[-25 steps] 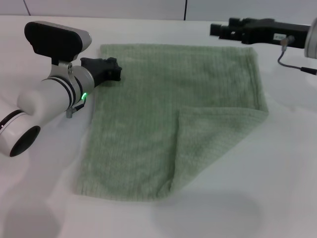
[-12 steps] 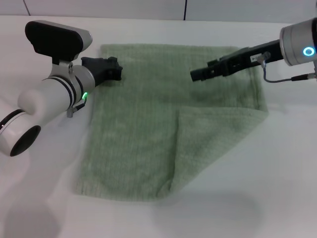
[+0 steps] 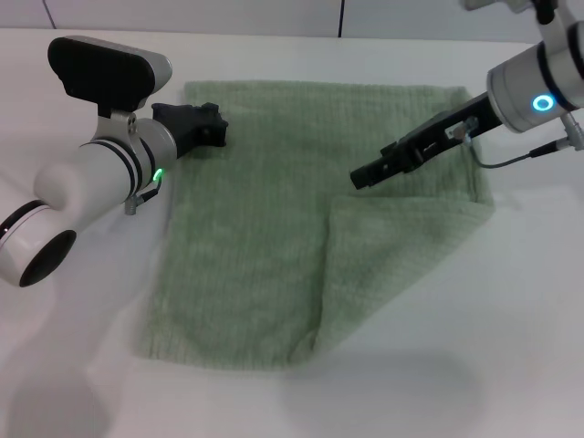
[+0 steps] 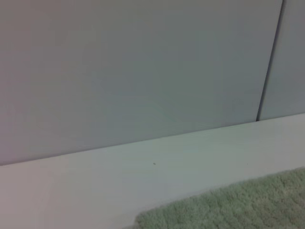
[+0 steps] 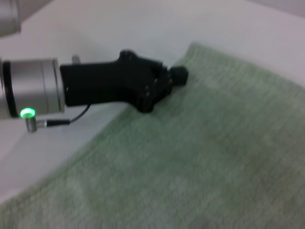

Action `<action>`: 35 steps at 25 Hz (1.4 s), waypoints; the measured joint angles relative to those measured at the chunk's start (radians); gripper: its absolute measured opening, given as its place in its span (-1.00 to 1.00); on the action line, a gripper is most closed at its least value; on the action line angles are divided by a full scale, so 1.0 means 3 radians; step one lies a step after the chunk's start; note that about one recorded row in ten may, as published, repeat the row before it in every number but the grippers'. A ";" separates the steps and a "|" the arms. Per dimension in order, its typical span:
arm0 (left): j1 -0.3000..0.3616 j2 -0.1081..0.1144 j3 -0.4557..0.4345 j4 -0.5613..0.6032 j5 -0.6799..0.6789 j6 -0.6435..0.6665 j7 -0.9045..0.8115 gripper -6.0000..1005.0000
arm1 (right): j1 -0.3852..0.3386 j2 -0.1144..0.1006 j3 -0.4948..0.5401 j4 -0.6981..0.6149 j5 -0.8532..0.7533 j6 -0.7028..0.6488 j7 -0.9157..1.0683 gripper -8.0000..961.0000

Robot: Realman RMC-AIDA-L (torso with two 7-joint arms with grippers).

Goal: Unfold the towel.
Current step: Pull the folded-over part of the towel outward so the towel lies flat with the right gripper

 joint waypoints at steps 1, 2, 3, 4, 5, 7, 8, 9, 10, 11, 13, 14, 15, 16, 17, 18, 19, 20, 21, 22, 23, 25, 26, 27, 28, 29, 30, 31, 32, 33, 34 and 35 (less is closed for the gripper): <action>0.0000 0.0000 0.0000 -0.0001 0.0000 0.0000 0.0000 -0.99 | 0.0013 0.0010 -0.0001 0.0000 -0.0032 -0.0011 0.0003 0.66; 0.0000 0.0001 0.0000 -0.0002 0.0000 0.0000 0.0000 -0.99 | 0.0028 0.0021 -0.0002 0.0000 -0.0064 -0.0019 0.0005 0.66; 0.0000 0.0001 0.0000 -0.0002 0.0000 0.0000 0.0000 -0.99 | 0.0039 0.0031 -0.0003 0.0000 -0.0093 -0.0027 0.0006 0.66; 0.0000 0.0002 0.0000 -0.0003 0.0000 -0.0001 0.0000 -0.99 | 0.0048 0.0040 -0.0008 0.0000 -0.0116 -0.0030 0.0007 0.66; 0.0000 0.0002 0.0000 -0.0003 0.0000 -0.0002 0.0000 -0.99 | 0.0055 0.0050 -0.0016 0.0000 -0.0140 -0.0031 0.0008 0.66; 0.0003 0.0002 0.0000 -0.0003 0.0000 -0.0005 0.0000 -0.99 | 0.0065 0.0077 -0.0045 0.0000 -0.0181 -0.0031 0.0010 0.66; 0.0004 0.0002 0.0000 -0.0003 0.0000 -0.0005 0.0000 -0.99 | 0.0070 0.0088 -0.0059 0.0000 -0.0196 -0.0030 0.0010 0.66; 0.0005 0.0002 0.0000 -0.0003 0.0000 -0.0006 0.0000 -0.99 | 0.0074 0.0100 -0.0073 0.0000 -0.0215 -0.0023 0.0010 0.66; 0.0006 0.0002 0.0000 -0.0003 0.0000 -0.0006 0.0000 -0.99 | 0.0077 0.0112 -0.0087 0.0001 -0.0234 -0.0014 0.0011 0.66; 0.0007 0.0002 0.0000 -0.0003 0.0000 -0.0006 0.0000 -0.99 | 0.0080 0.0123 -0.0100 0.0002 -0.0251 -0.0003 0.0011 0.66; 0.0010 0.0000 0.0000 -0.0003 0.0000 -0.0006 0.0000 -0.99 | 0.0084 0.0153 -0.0110 0.0002 -0.0295 0.0020 0.0012 0.66; 0.0010 -0.0002 0.0000 -0.0003 0.0000 -0.0006 0.0000 -0.99 | 0.0087 0.0172 -0.0115 0.0002 -0.0322 0.0036 0.0012 0.66; 0.0011 -0.0002 0.0000 -0.0003 0.0000 -0.0006 0.0000 -0.99 | 0.0089 0.0194 -0.0119 0.0002 -0.0355 0.0060 0.0012 0.66; 0.0010 -0.0002 0.0000 -0.0003 0.0000 -0.0006 0.0000 -0.99 | 0.0091 0.0206 -0.0121 0.0002 -0.0374 0.0076 0.0012 0.66; 0.0010 -0.0003 0.0000 -0.0003 0.0000 -0.0005 0.0000 -0.99 | 0.0092 0.0217 -0.0122 0.0002 -0.0395 0.0088 0.0012 0.66; 0.0010 -0.0003 0.0000 -0.0003 0.0000 -0.0006 0.0000 -0.99 | 0.0093 0.0227 -0.0123 0.0003 -0.0413 0.0102 0.0012 0.66; 0.0010 -0.0003 0.0000 -0.0003 0.0000 -0.0006 0.0000 -0.99 | 0.0093 0.0234 -0.0124 0.0002 -0.0423 0.0114 0.0012 0.66; 0.0010 -0.0004 0.0000 -0.0003 0.0000 -0.0006 0.0000 -0.99 | 0.0093 0.0239 -0.0124 0.0001 -0.0426 0.0119 0.0012 0.66; 0.0010 -0.0004 0.0000 -0.0003 0.0000 -0.0006 0.0000 -0.99 | 0.0093 0.0242 -0.0124 0.0000 -0.0427 0.0124 0.0012 0.66; 0.0010 -0.0004 0.0000 -0.0003 0.0000 -0.0007 0.0000 -0.99 | 0.0093 0.0245 -0.0124 -0.0004 -0.0428 0.0129 0.0012 0.66; 0.0011 -0.0004 0.0000 -0.0003 0.0000 -0.0009 0.0000 -0.99 | 0.0093 0.0246 -0.0124 -0.0007 -0.0428 0.0130 0.0012 0.66; 0.0013 -0.0004 0.0000 -0.0003 -0.0002 -0.0010 0.0000 -0.99 | 0.0092 0.0248 -0.0124 -0.0008 -0.0429 0.0136 0.0008 0.66; 0.0013 -0.0004 0.0000 -0.0003 -0.0002 -0.0009 0.0000 -0.99 | 0.0092 0.0250 -0.0124 -0.0007 -0.0430 0.0139 0.0001 0.66; 0.0014 -0.0004 0.0000 -0.0003 -0.0005 -0.0009 0.0000 -0.99 | 0.0092 0.0252 -0.0124 -0.0005 -0.0430 0.0143 -0.0003 0.66; 0.0014 -0.0004 0.0000 -0.0003 -0.0007 -0.0009 0.0000 -0.99 | 0.0092 0.0256 -0.0124 -0.0005 -0.0431 0.0154 -0.0005 0.66; 0.0014 -0.0004 0.0000 -0.0003 -0.0008 -0.0009 0.0000 -0.99 | 0.0092 0.0258 -0.0124 -0.0004 -0.0431 0.0166 -0.0007 0.66; 0.0015 -0.0004 0.0000 -0.0003 -0.0009 -0.0009 0.0000 -0.99 | 0.0092 0.0261 -0.0123 -0.0004 -0.0433 0.0181 -0.0009 0.66; 0.0015 -0.0004 0.0000 -0.0003 -0.0010 -0.0009 0.0000 -0.99 | 0.0093 0.0265 -0.0123 -0.0003 -0.0436 0.0195 -0.0012 0.66; 0.0015 -0.0004 0.0000 -0.0002 -0.0010 -0.0008 0.0000 -0.99 | 0.0092 0.0269 -0.0123 -0.0002 -0.0441 0.0205 -0.0013 0.65; 0.0015 -0.0004 0.0000 -0.0003 -0.0010 -0.0008 0.0000 -0.99 | 0.0093 0.0278 -0.0124 0.0000 -0.0452 0.0213 -0.0014 0.65; 0.0015 -0.0004 0.0000 -0.0003 -0.0010 -0.0008 0.0000 -0.99 | 0.0092 0.0286 -0.0125 0.0000 -0.0464 0.0221 -0.0014 0.65; 0.0015 -0.0004 0.0000 -0.0003 -0.0010 -0.0007 0.0000 -0.99 | 0.0092 0.0295 -0.0126 0.0001 -0.0475 0.0228 -0.0015 0.65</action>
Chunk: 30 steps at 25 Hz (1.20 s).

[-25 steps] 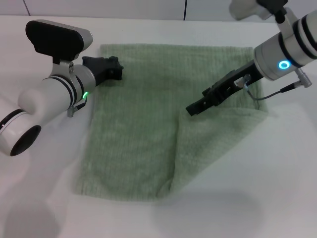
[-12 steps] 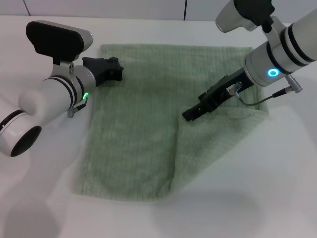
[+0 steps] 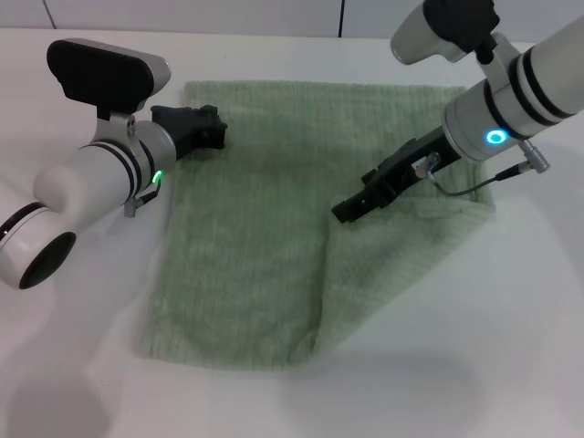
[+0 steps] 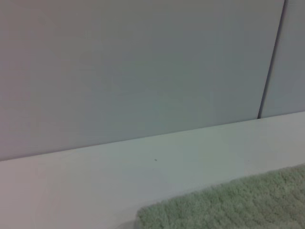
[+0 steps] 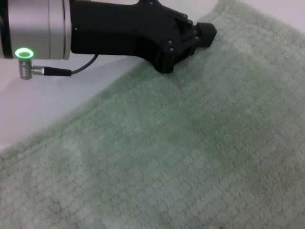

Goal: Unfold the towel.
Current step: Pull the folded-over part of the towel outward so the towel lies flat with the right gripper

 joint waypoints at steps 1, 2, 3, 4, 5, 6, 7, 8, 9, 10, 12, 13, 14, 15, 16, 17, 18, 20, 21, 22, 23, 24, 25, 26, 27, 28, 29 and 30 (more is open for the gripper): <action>0.0000 0.0000 0.0000 0.0000 0.0000 0.0000 0.0000 -0.99 | 0.0000 0.0007 0.0000 0.0000 -0.0012 0.0009 0.0000 0.65; 0.0000 0.0000 0.0000 0.0000 0.0000 0.0000 0.0000 -0.99 | 0.0000 0.0015 -0.0001 0.0001 -0.0021 0.0018 0.0000 0.65; 0.0006 0.0000 0.0000 -0.0019 0.0000 -0.0001 0.0000 -0.99 | 0.0000 0.0025 -0.0001 0.0001 -0.0030 0.0032 -0.0001 0.65; 0.0008 0.0000 0.0000 -0.0025 0.0000 -0.0002 0.0000 -0.99 | 0.0000 0.0034 -0.0001 0.0002 -0.0038 0.0048 -0.0001 0.65; 0.0012 0.0000 0.0000 -0.0032 0.0001 -0.0005 0.0000 -0.99 | 0.0000 0.0041 -0.0001 0.0003 -0.0045 0.0066 -0.0001 0.65; 0.0014 0.0000 0.0000 -0.0037 0.0001 -0.0008 0.0000 -0.99 | -0.0001 0.0050 -0.0001 0.0004 -0.0048 0.0089 -0.0001 0.65; 0.0015 0.0000 0.0000 -0.0039 0.0002 -0.0008 0.0000 -0.99 | -0.0005 0.0057 -0.0001 0.0006 -0.0052 0.0109 -0.0002 0.65; 0.0015 0.0000 0.0000 -0.0040 0.0003 -0.0009 0.0000 -0.99 | -0.0007 0.0065 -0.0003 0.0007 -0.0056 0.0119 -0.0003 0.65; 0.0015 0.0000 0.0000 -0.0040 0.0003 -0.0009 0.0000 -0.99 | -0.0008 0.0077 -0.0004 0.0009 -0.0070 0.0133 -0.0005 0.65; 0.0015 0.0000 0.0000 -0.0040 0.0003 -0.0010 0.0000 -0.99 | -0.0006 0.0086 -0.0007 0.0018 -0.0084 0.0141 -0.0007 0.65; 0.0015 0.0000 0.0000 -0.0040 0.0003 -0.0011 0.0000 -0.99 | 0.0008 0.0096 -0.0020 0.0052 -0.0102 0.0154 -0.0008 0.64; 0.0015 0.0000 0.0000 -0.0040 0.0003 -0.0011 0.0000 -0.99 | 0.0018 0.0099 -0.0028 0.0072 -0.0105 0.0164 -0.0008 0.64; 0.0015 0.0000 0.0000 -0.0041 0.0004 -0.0015 0.0000 -0.99 | 0.0027 0.0102 -0.0037 0.0087 -0.0108 0.0170 -0.0009 0.64; 0.0015 0.0000 0.0000 -0.0041 0.0005 -0.0016 0.0000 -0.99 | 0.0031 0.0103 -0.0040 0.0092 -0.0110 0.0172 -0.0009 0.64; 0.0015 0.0000 0.0000 -0.0041 0.0005 -0.0016 0.0000 -0.99 | 0.0032 0.0104 -0.0040 0.0093 -0.0112 0.0174 -0.0009 0.64; 0.0015 0.0000 0.0000 -0.0041 0.0005 -0.0017 0.0000 -0.99 | 0.0032 0.0106 -0.0041 0.0093 -0.0114 0.0175 -0.0010 0.64; 0.0015 0.0000 0.0000 -0.0041 0.0005 -0.0017 0.0000 -0.99 | 0.0032 0.0106 -0.0041 0.0093 -0.0114 0.0175 -0.0010 0.64; 0.0015 0.0000 0.0000 -0.0041 0.0005 -0.0018 0.0000 -0.99 | 0.0032 0.0106 -0.0042 0.0093 -0.0115 0.0178 -0.0011 0.64; 0.0015 0.0000 0.0000 -0.0041 0.0005 -0.0018 0.0000 -0.99 | 0.0032 0.0106 -0.0042 0.0093 -0.0115 0.0178 -0.0011 0.64; 0.0015 0.0000 0.0000 -0.0044 0.0005 -0.0019 0.0000 -0.99 | 0.0032 0.0106 -0.0042 0.0093 -0.0115 0.0186 -0.0011 0.64; 0.0015 0.0000 0.0000 -0.0044 0.0005 -0.0019 0.0000 -0.99 | 0.0032 0.0106 -0.0042 0.0093 -0.0116 0.0193 -0.0011 0.64; 0.0015 0.0000 0.0000 -0.0044 0.0005 -0.0019 0.0000 -0.99 | 0.0032 0.0107 -0.0042 0.0093 -0.0117 0.0203 -0.0011 0.49; 0.0015 0.0000 0.0000 -0.0045 0.0005 -0.0019 0.0000 -0.99 | 0.0038 0.0110 -0.0042 0.0093 -0.0120 0.0211 -0.0011 0.33; 0.0015 0.0000 0.0000 -0.0045 0.0005 -0.0019 0.0000 -0.99 | 0.0038 0.0110 -0.0042 0.0093 -0.0120 0.0211 -0.0011 0.26; 0.0015 0.0000 0.0000 -0.0046 0.0005 -0.0019 0.0000 -0.99 | 0.0045 0.0110 -0.0043 0.0093 -0.0125 0.0211 -0.0011 0.18; 0.0015 0.0000 0.0000 -0.0046 0.0005 -0.0019 0.0000 -0.99 | 0.0045 0.0110 -0.0043 0.0093 -0.0125 0.0211 -0.0011 0.11; 0.0015 0.0000 0.0000 -0.0046 0.0006 -0.0019 0.0000 -0.99 | 0.0047 0.0110 -0.0044 0.0093 -0.0128 0.0211 -0.0011 0.03; 0.0015 0.0000 0.0000 -0.0046 0.0006 -0.0019 0.0000 -0.99 | 0.0051 0.0110 -0.0046 0.0093 -0.0130 0.0211 -0.0011 -0.05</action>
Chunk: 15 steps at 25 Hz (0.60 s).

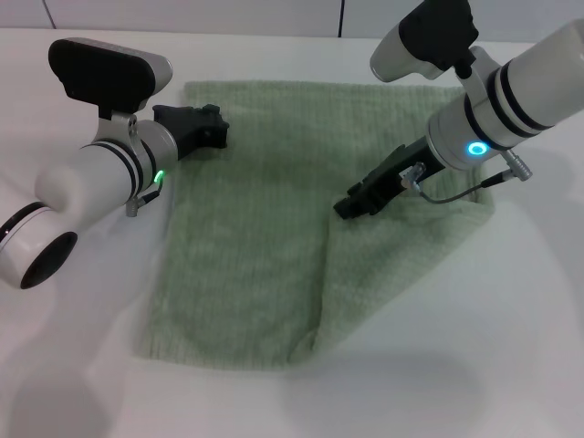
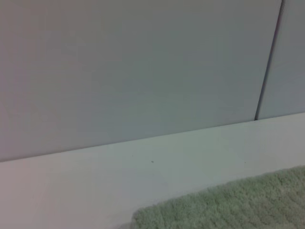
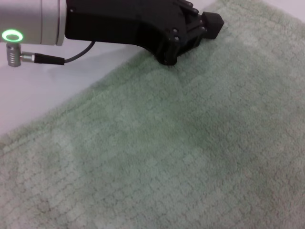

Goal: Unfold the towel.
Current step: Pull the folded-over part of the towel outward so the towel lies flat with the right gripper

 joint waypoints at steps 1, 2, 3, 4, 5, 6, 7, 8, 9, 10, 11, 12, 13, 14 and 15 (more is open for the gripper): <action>0.0000 0.0000 0.0000 0.0000 0.0001 0.0000 0.0000 -0.99 | 0.0000 0.0000 0.0000 0.0000 0.0000 0.0000 0.0000 -0.12; 0.0000 0.0000 0.0000 0.0000 0.0001 0.0000 0.0000 -0.99 | 0.0005 0.0000 0.0000 0.0000 0.0000 0.0000 0.0000 -0.20; 0.0000 0.0000 0.0000 0.0000 0.0001 0.0000 0.0000 -0.99 | 0.0008 0.0000 -0.0001 0.0000 0.0000 0.0000 0.0000 -0.30; 0.0000 0.0000 0.0000 0.0000 0.0000 0.0000 0.0000 -0.99 | 0.0012 -0.0001 -0.0001 0.0000 -0.0001 0.0000 0.0000 -0.40; 0.0000 0.0000 0.0000 0.0000 -0.0001 0.0000 0.0000 -0.99 | 0.0019 -0.0001 -0.0003 0.0000 -0.0003 -0.0003 0.0000 -0.50; 0.0000 0.0000 0.0000 0.0000 -0.0001 0.0000 0.0000 -0.99 | 0.0019 -0.0001 -0.0003 0.0000 -0.0003 -0.0003 0.0000 -0.60; 0.0000 0.0002 0.0000 0.0000 -0.0001 0.0001 0.0000 -0.99 | 0.0023 -0.0001 -0.0005 0.0000 -0.0007 -0.0008 0.0000 -0.70; 0.0000 0.0002 0.0000 0.0000 -0.0001 0.0001 0.0000 -0.99 | 0.0028 -0.0002 -0.0006 0.0001 -0.0017 -0.0015 0.0000 -0.72; 0.0000 0.0003 0.0000 0.0000 -0.0001 0.0002 0.0000 -0.99 | 0.0035 -0.0002 -0.0007 0.0007 -0.0031 -0.0024 0.0000 -0.74; 0.0000 0.0005 0.0000 0.0000 -0.0001 0.0005 0.0000 -0.99 | 0.0046 -0.0002 -0.0016 0.0021 -0.0049 -0.0029 0.0000 -0.76; 0.0000 0.0005 0.0000 0.0000 -0.0001 0.0005 0.0000 -0.99 | 0.0046 -0.0002 -0.0016 0.0021 -0.0049 -0.0029 0.0000 -0.78; 0.0000 0.0005 0.0000 0.0000 -0.0001 0.0010 0.0000 -0.99 | 0.0050 -0.0002 -0.0024 0.0026 -0.0053 -0.0028 -0.0002 -0.80; 0.0000 0.0005 0.0000 0.0000 -0.0001 0.0010 0.0000 -0.99 | 0.0050 -0.0001 -0.0034 0.0029 -0.0053 -0.0026 -0.0007 -0.82; 0.0000 0.0005 0.0000 0.0000 -0.0001 0.0011 0.0000 -0.99 | 0.0047 0.0001 -0.0040 0.0030 -0.0053 -0.0024 -0.0016 -0.84; 0.0000 0.0005 0.0000 0.0000 0.0000 0.0011 0.0000 -0.99 | 0.0036 0.0007 -0.0044 0.0022 -0.0053 -0.0024 -0.0037 -0.86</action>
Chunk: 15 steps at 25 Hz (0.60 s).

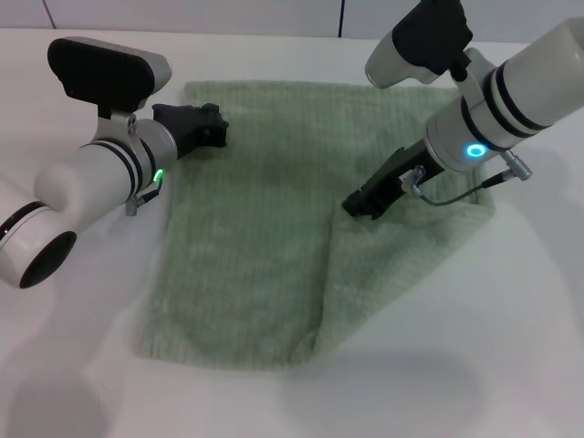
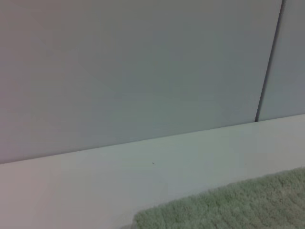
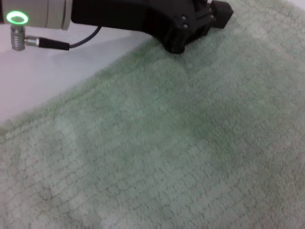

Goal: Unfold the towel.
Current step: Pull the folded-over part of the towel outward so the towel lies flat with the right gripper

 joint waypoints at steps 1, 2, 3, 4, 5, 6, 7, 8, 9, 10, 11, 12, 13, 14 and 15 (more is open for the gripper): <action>0.0000 0.0000 0.0000 0.0000 0.0000 0.0000 0.0000 -0.99 | 0.0000 0.0000 0.0000 0.0000 0.0000 0.0000 0.0000 -0.88; 0.0000 0.0000 0.0000 0.0000 0.0000 0.0000 0.0000 -0.99 | -0.0013 0.0003 0.0000 -0.0020 0.0003 -0.0004 -0.0027 -0.90; 0.0007 0.0000 0.0000 0.0000 0.0002 -0.0002 0.0000 -0.99 | -0.0013 0.0003 0.0000 -0.0020 0.0003 -0.0004 -0.0027 -0.91; 0.0013 0.0001 0.0000 -0.0007 0.0002 -0.0001 0.0000 -0.99 | -0.0024 0.0005 0.0000 -0.0045 0.0007 -0.0006 -0.0038 -0.92; 0.0038 0.0004 0.0000 -0.0032 0.0003 -0.0001 0.0000 -0.99 | -0.0068 0.0010 0.0000 -0.0133 0.0013 -0.0032 -0.0048 -0.93; 0.0038 0.0004 0.0000 -0.0032 0.0003 -0.0001 0.0000 -0.99 | -0.0068 0.0010 0.0000 -0.0133 0.0013 -0.0032 -0.0048 -0.94; 0.0060 0.0007 0.0000 -0.0065 0.0003 -0.0002 0.0000 -0.99 | -0.0163 0.0014 0.0006 -0.0318 0.0018 -0.0128 -0.0049 -0.94; 0.0089 0.0013 0.0000 -0.0110 0.0003 -0.0003 0.0001 -0.99 | -0.0163 0.0014 0.0006 -0.0318 0.0018 -0.0128 -0.0049 -0.94; 0.0115 0.0016 0.0000 -0.0144 0.0004 -0.0004 0.0004 -0.99 | -0.0214 0.0015 0.0015 -0.0430 0.0024 -0.0193 -0.0049 -0.94; 0.0143 0.0021 0.0000 -0.0178 0.0004 -0.0007 0.0012 -0.99 | -0.0327 0.0015 0.0035 -0.0683 0.0037 -0.0357 -0.0049 -0.94; 0.0143 0.0021 0.0000 -0.0178 0.0004 -0.0007 0.0012 -0.99 | -0.0327 0.0015 0.0035 -0.0683 0.0037 -0.0357 -0.0049 -0.94; 0.0148 0.0022 0.0000 -0.0185 0.0004 -0.0009 0.0015 -0.99 | -0.0438 0.0016 0.0048 -0.0924 0.0047 -0.0521 -0.0047 -0.94; 0.0148 0.0022 0.0000 -0.0185 0.0005 -0.0012 0.0017 -0.99 | -0.0438 0.0016 0.0048 -0.0924 0.0047 -0.0521 -0.0047 -0.95; 0.0148 0.0022 0.0000 -0.0185 0.0006 -0.0015 0.0018 -0.99 | -0.0494 0.0016 0.0064 -0.1062 0.0049 -0.0635 -0.0039 -0.95; 0.0148 0.0022 0.0000 -0.0183 0.0009 -0.0018 0.0022 -0.99 | -0.0566 0.0017 0.0124 -0.1245 0.0049 -0.0822 -0.0037 -0.95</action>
